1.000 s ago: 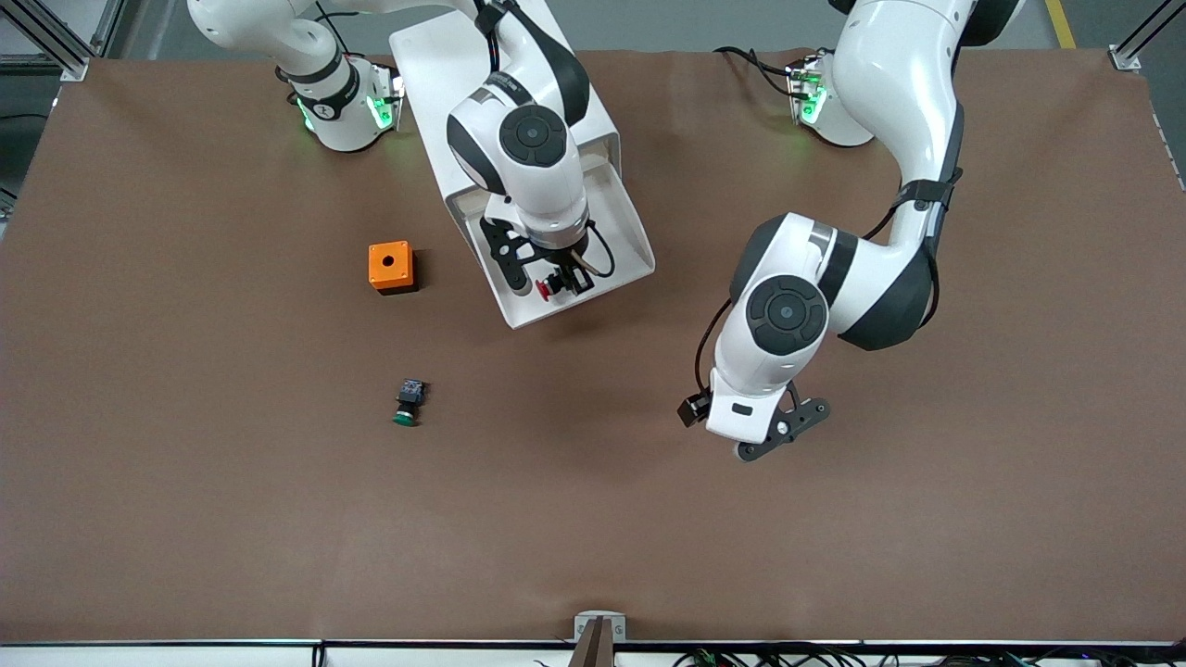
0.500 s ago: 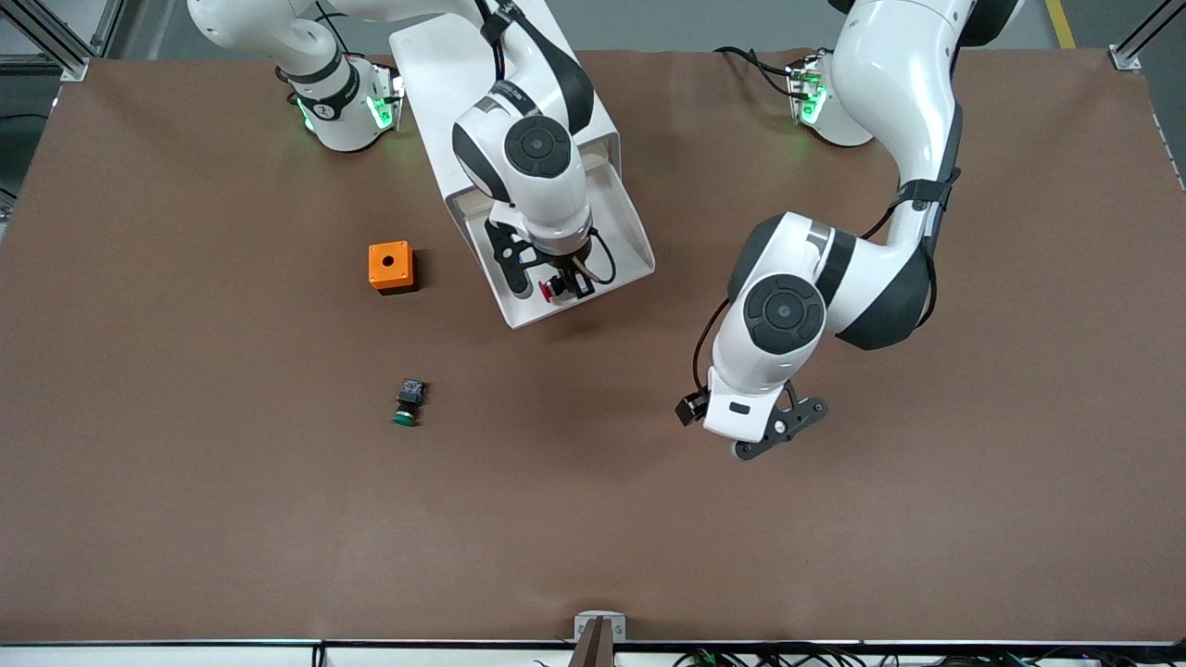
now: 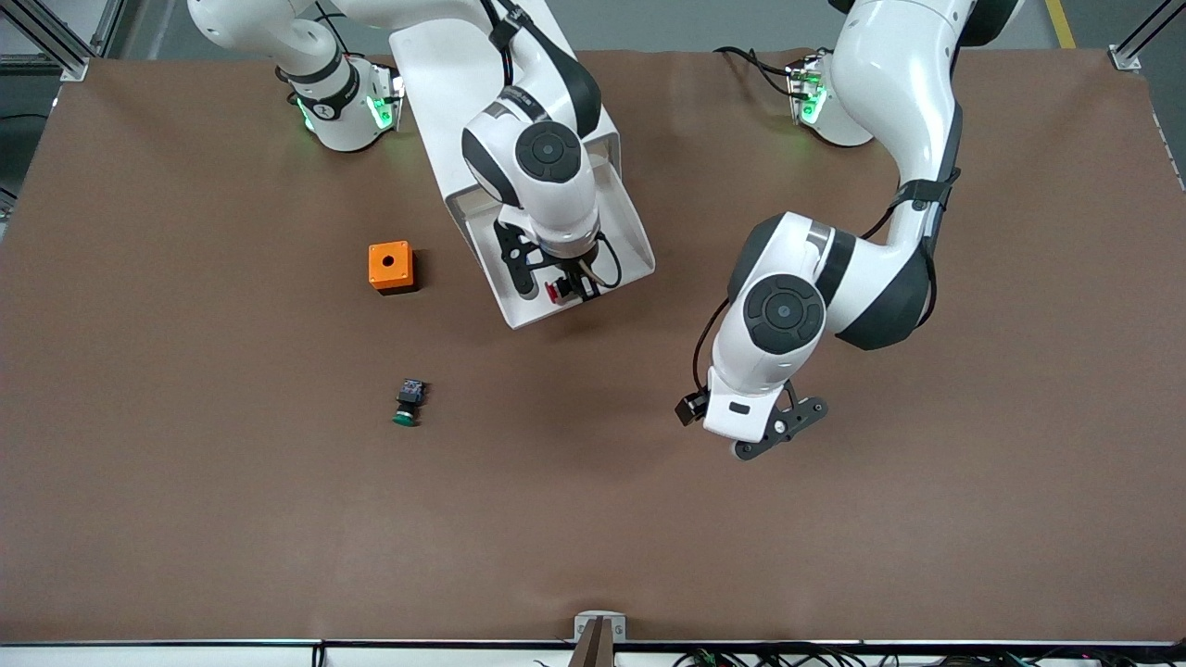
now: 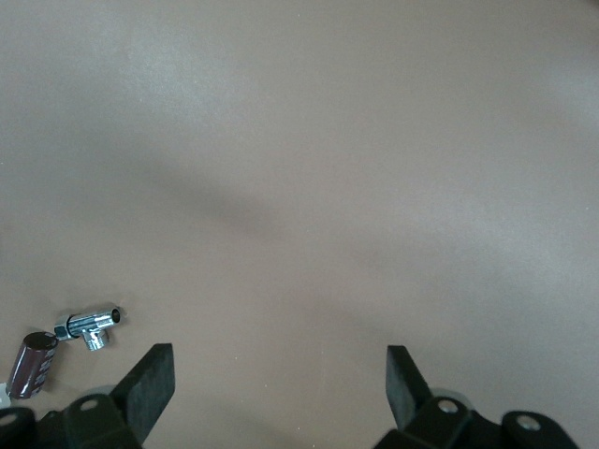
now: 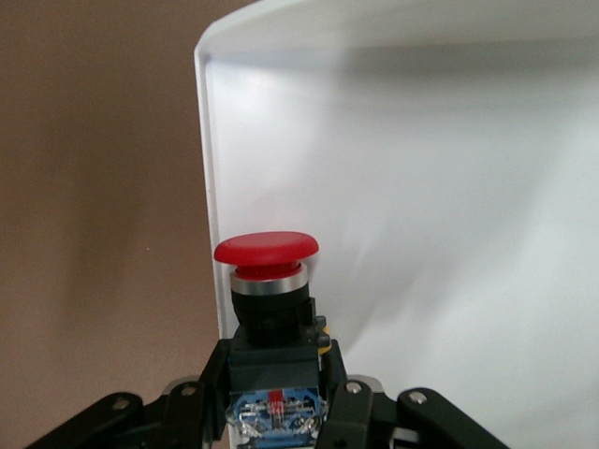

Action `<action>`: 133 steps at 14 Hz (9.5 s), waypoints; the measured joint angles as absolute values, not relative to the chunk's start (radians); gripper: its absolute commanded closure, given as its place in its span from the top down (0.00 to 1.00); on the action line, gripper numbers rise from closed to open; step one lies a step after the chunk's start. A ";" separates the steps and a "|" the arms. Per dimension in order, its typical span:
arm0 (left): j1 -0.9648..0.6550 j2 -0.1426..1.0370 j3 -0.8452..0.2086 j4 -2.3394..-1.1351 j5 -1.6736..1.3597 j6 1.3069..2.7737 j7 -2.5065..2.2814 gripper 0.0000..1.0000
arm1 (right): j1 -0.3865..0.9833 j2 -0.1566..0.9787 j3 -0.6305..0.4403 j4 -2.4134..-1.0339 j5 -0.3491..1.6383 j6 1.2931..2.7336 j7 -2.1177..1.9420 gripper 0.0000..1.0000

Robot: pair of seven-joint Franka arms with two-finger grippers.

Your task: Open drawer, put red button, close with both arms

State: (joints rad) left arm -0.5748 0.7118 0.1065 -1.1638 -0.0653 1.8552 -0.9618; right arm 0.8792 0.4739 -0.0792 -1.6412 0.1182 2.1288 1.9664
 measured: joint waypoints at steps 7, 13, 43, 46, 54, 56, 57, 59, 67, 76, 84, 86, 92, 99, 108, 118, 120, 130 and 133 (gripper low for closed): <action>-0.575 0.712 0.106 -1.164 -0.065 1.855 -0.962 0.99 | 0.891 0.476 -0.079 -1.638 0.120 2.127 1.994 0.00; -0.575 0.712 0.106 -1.164 -0.065 1.855 -0.962 0.99 | 0.895 0.477 -0.079 -1.637 0.122 2.122 1.999 0.02; -0.639 0.712 0.017 -1.206 -0.065 1.907 -1.005 0.99 | 0.605 0.391 -0.115 -1.416 0.115 1.603 1.211 1.00; -0.686 0.716 0.015 -1.228 -0.069 1.939 -1.048 0.99 | 0.511 0.354 -0.117 -1.416 0.108 1.549 1.007 1.00; -0.799 0.758 0.012 -1.234 -0.116 2.000 -1.095 0.99 | 0.333 0.285 -0.118 -1.416 0.023 1.484 0.514 1.00; -0.812 0.760 0.012 -1.235 -0.137 2.000 -1.095 0.99 | 0.273 0.268 -0.118 -1.416 0.018 1.479 0.377 1.00; -0.822 0.760 0.012 -1.239 -0.147 2.000 -1.095 0.99 | 0.244 0.261 -0.119 -1.416 0.009 1.475 0.310 1.00; -0.843 0.760 0.011 -1.249 -0.166 1.999 -1.095 0.99 | 0.199 0.248 -0.119 -1.416 -0.006 1.467 0.202 1.00; -0.890 0.759 -0.029 -1.289 -0.263 1.929 -1.095 0.99 | 0.080 0.203 -0.118 -1.416 -0.010 1.445 0.029 1.00; -0.893 0.751 -0.065 -1.289 -0.403 1.855 -1.215 0.99 | 0.049 0.185 -0.109 -1.429 -0.009 1.497 -0.032 1.00; -0.893 0.751 -0.076 -1.295 -0.489 1.852 -1.216 0.99 | 0.030 0.185 -0.111 -1.442 0.011 1.548 -0.032 1.00; -0.893 0.751 -0.076 -1.295 -0.489 1.852 -1.216 0.99 | 0.022 0.185 -0.111 -1.443 0.019 1.550 -0.032 1.00; -0.856 0.727 -0.066 -1.287 -0.487 1.860 -1.217 0.99 | 0.022 0.185 -0.101 -1.443 0.012 1.551 -0.032 1.00; -0.692 0.498 -0.061 -1.274 -0.280 1.757 -1.212 0.99 | 0.014 0.185 -0.106 -1.440 0.007 1.552 -0.032 1.00; -0.305 0.247 -0.056 -1.285 -0.248 1.480 -0.728 0.99 | 0.012 0.133 -0.109 -1.493 0.009 1.548 -0.032 1.00; -0.015 0.116 -0.057 -1.397 -0.145 1.367 -0.199 0.99 | -0.004 0.114 -0.113 -1.513 0.008 1.563 -0.033 1.00; 0.020 0.076 -0.056 -1.471 -0.125 1.413 -0.135 0.99 | -0.013 0.112 -0.113 -1.513 0.008 1.563 -0.034 1.00; 0.019 -0.022 -0.061 -1.663 -0.099 1.667 -0.117 0.99 | -0.014 0.025 -0.102 -1.559 0.008 1.562 -0.035 1.00; 0.014 -0.022 -0.062 -1.666 -0.099 1.687 -0.117 0.99 | -0.014 -0.006 -0.102 -1.590 0.008 1.563 -0.035 1.00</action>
